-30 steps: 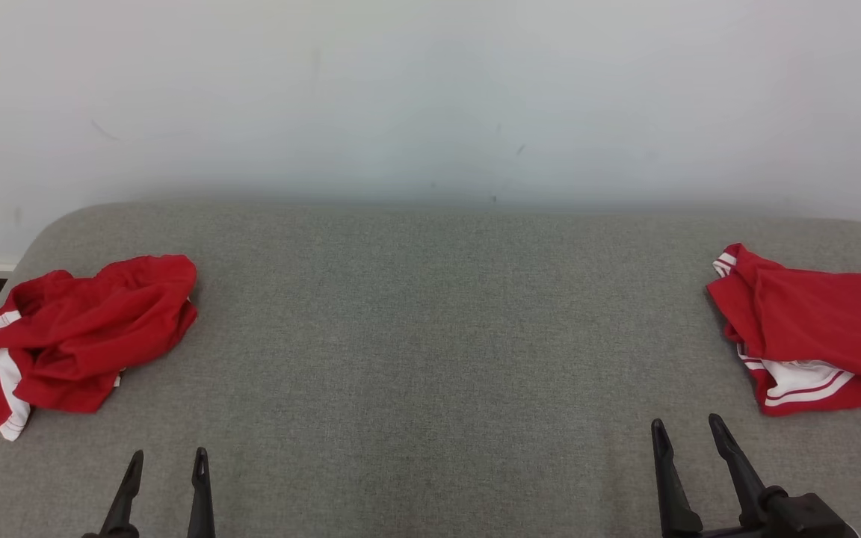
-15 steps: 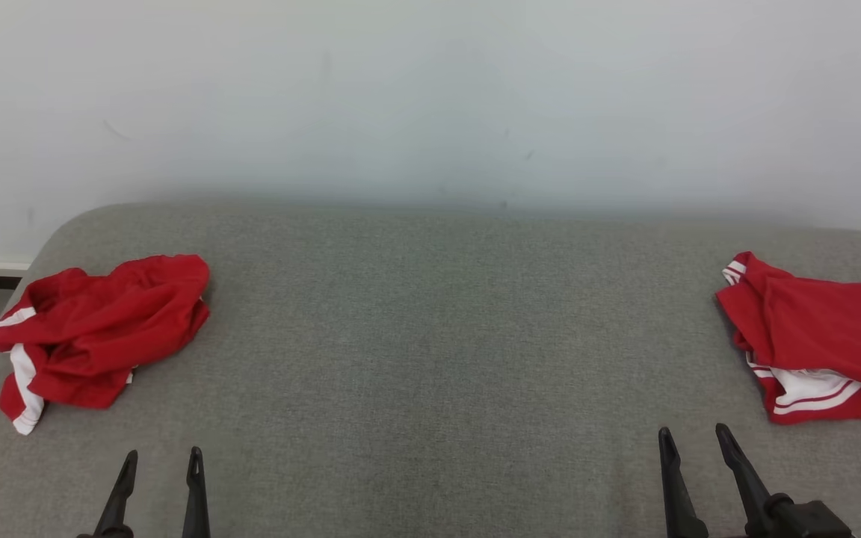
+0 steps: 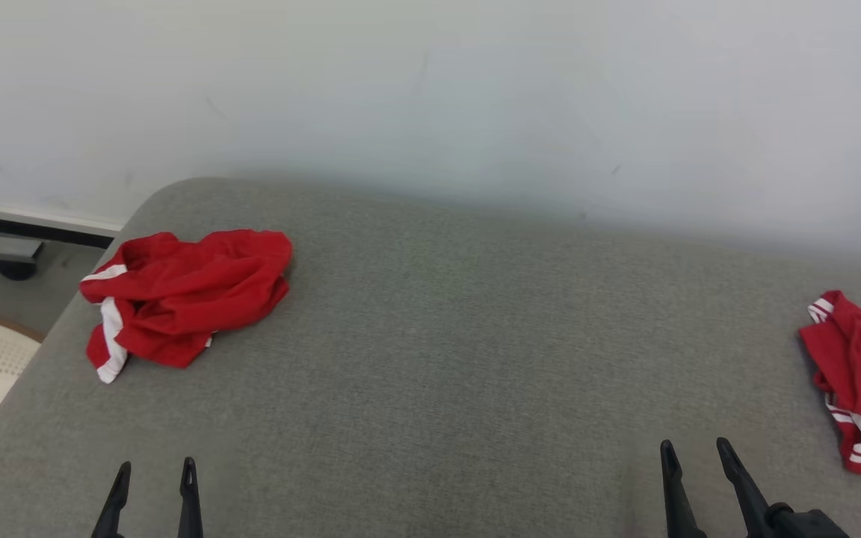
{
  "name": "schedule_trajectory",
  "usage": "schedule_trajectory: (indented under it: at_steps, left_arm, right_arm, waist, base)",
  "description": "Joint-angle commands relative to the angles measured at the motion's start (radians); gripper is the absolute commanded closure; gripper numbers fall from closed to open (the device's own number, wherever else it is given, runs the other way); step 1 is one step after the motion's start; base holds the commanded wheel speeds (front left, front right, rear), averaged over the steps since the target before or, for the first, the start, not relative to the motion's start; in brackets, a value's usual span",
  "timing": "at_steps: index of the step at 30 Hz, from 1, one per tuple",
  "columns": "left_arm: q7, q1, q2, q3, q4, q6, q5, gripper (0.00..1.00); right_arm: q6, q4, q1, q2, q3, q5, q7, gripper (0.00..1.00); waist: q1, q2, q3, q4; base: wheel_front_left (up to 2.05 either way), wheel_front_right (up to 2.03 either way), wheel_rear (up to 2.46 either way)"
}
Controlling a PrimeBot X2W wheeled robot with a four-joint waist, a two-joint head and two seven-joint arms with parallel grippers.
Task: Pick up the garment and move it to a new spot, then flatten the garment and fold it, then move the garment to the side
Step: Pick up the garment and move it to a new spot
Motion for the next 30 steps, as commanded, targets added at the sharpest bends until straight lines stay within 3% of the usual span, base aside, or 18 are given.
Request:
schedule_trajectory:
  at_steps: [1,13,30]
  left_arm:
    - [-0.003,0.011,-0.001,0.002,0.000,0.004,0.004,0.00]
    - [-0.003,0.027,0.018,0.030,0.007,0.008,0.001,0.00]
    - [-0.003,0.039,0.004,0.078,-0.025,0.028,-0.009,0.00]
  right_arm:
    - [-0.002,0.004,0.013,0.001,0.001,0.009,-0.002,0.00]
    - [-0.002,0.022,-0.005,0.000,0.023,0.026,-0.002,0.00]
    - [-0.002,0.050,-0.053,0.000,0.058,0.028,-0.002,0.00]
  waist:
    - [0.0000,-0.0001,-0.005,0.066]
    - [0.0000,-0.0001,-0.022,0.240]
    - [0.0000,-0.0001,0.002,0.260]
  base:
    - [0.00,0.00,0.00]
    - [0.00,0.00,0.00]
    - [0.00,0.00,0.00]
